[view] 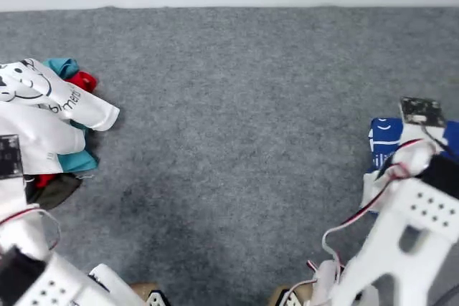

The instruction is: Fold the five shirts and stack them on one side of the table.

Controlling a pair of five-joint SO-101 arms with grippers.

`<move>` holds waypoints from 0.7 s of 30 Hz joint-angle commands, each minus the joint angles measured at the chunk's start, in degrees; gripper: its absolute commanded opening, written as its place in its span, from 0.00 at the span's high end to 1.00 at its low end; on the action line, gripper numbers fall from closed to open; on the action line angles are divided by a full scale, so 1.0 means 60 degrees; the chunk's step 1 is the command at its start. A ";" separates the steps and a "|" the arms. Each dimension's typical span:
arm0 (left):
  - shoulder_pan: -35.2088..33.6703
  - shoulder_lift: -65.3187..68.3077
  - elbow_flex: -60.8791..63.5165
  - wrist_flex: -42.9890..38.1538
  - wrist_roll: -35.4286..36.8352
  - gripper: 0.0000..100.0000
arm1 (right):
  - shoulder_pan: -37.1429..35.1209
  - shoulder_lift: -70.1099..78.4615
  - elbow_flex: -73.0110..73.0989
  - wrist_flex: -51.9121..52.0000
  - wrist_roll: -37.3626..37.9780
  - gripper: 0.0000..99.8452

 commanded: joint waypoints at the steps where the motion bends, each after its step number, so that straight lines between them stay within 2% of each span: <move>1: 0.0205 -0.0850 0.0462 0.0059 0.0703 0.98 | -0.0359 -0.1136 0.0147 0.0374 -0.1260 0.99; 5: 0.0747 -0.1465 0.1238 0.0000 0.1099 0.98 | -0.0388 -0.2190 0.0440 0.0271 -0.0762 0.99; 12: 0.1875 -0.1744 0.0813 -0.0015 0.1451 0.98 | -0.0359 -0.3802 0.1465 0.0286 -0.0689 0.99; 21: 0.3429 -0.0982 -0.1590 0.0059 0.1465 0.98 | -0.0403 -0.5165 0.1524 0.0256 -0.0689 0.99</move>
